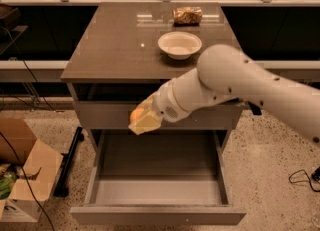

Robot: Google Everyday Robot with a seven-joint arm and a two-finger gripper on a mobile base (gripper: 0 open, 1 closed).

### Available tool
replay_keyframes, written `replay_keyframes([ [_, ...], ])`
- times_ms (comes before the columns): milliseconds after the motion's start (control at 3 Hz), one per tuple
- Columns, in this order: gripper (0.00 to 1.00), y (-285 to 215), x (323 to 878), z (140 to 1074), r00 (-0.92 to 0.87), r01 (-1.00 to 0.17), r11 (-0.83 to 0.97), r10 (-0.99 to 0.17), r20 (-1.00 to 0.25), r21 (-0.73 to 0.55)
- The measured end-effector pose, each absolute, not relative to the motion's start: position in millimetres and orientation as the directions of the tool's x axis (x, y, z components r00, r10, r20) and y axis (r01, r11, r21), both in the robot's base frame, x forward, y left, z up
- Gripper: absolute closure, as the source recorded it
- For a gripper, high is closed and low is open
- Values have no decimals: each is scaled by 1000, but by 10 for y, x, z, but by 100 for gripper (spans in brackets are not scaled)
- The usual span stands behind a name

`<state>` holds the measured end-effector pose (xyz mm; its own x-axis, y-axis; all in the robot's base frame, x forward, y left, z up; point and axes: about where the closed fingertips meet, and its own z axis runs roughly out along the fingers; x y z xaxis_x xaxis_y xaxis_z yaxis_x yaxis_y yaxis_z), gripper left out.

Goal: Place orange into middle drawer

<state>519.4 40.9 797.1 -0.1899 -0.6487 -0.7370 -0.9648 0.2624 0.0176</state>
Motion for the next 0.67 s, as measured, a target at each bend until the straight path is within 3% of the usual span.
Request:
replay_keyframes([
  [333,100,395,5124,7067,-294,-933,351,-630,-719,74],
  [667,100,397,5118,7078,-293,-935,348,-632,-718,75],
])
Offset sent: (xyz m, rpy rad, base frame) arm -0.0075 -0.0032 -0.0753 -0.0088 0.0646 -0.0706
